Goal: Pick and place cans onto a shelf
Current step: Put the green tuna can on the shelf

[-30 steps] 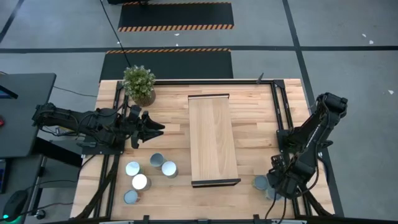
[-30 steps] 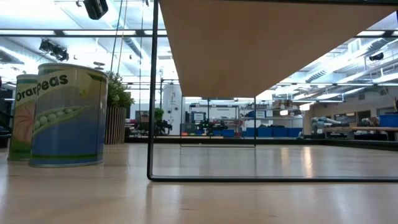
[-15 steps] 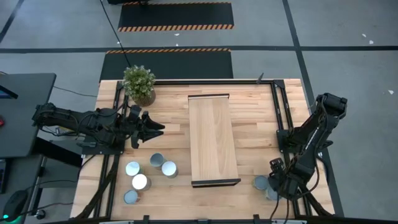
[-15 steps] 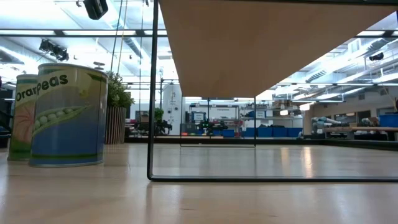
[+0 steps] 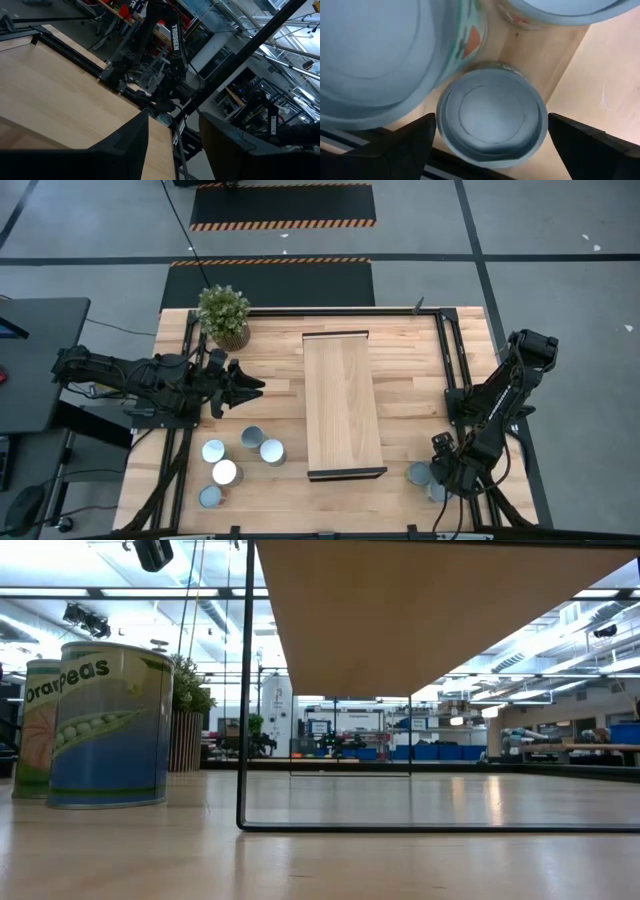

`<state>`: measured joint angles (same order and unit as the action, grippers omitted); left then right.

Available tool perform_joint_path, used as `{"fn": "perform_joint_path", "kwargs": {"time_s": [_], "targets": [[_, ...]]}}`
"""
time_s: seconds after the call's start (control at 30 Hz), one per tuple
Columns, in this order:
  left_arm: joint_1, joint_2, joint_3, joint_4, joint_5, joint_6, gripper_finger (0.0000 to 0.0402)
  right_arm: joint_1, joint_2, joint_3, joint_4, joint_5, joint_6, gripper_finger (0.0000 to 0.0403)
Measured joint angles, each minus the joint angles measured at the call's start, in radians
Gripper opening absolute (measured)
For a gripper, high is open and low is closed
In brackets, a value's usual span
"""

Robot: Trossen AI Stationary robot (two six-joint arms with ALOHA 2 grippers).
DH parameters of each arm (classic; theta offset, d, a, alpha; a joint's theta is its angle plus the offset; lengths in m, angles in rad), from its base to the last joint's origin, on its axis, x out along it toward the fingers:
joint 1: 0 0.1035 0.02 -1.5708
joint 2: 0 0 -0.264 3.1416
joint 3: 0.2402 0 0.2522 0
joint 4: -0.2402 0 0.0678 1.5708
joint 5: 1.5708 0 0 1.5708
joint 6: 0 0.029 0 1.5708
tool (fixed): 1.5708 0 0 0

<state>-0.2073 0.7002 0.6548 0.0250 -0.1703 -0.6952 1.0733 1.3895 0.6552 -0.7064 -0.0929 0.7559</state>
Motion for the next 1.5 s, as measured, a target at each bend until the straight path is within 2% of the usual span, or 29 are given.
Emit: {"fn": "perform_joint_path", "kwargs": {"time_s": [0.13,0.43,0.53,0.67,0.8,1.0,1.2,1.5], "targets": [[0.000,0.000,0.000,0.000,0.000,0.000,0.0181,0.000,0.000,-0.009,0.003,0.013,-0.001,0.0371],[0.000,0.000,0.000,0.000,0.000,0.001,0.0181,-0.008,0.000,-0.007,-0.004,0.013,0.007,0.0295],[0.000,0.000,0.000,0.000,0.000,0.000,0.0181,-0.040,-0.003,0.011,-0.025,0.020,0.032,0.0288],[0.000,0.000,0.000,0.000,0.000,0.002,0.0181,-0.097,-0.030,0.032,-0.167,0.076,0.115,0.0291],[0.003,0.000,0.000,0.000,-0.001,0.027,0.0181,-0.173,-0.094,0.059,-0.283,0.120,0.126,0.0292],[0.003,0.000,0.000,0.000,-0.030,0.038,0.0181,-0.314,-0.204,0.102,-0.395,0.119,0.116,0.0292],[0.003,0.000,0.000,0.000,-0.031,0.038,0.0181,-0.459,-0.291,0.184,-0.487,0.164,0.008,0.0292],[0.003,0.000,0.000,0.000,-0.031,0.038,0.0181,-0.760,-0.300,0.368,-0.534,0.178,-0.012,0.0292]]}}
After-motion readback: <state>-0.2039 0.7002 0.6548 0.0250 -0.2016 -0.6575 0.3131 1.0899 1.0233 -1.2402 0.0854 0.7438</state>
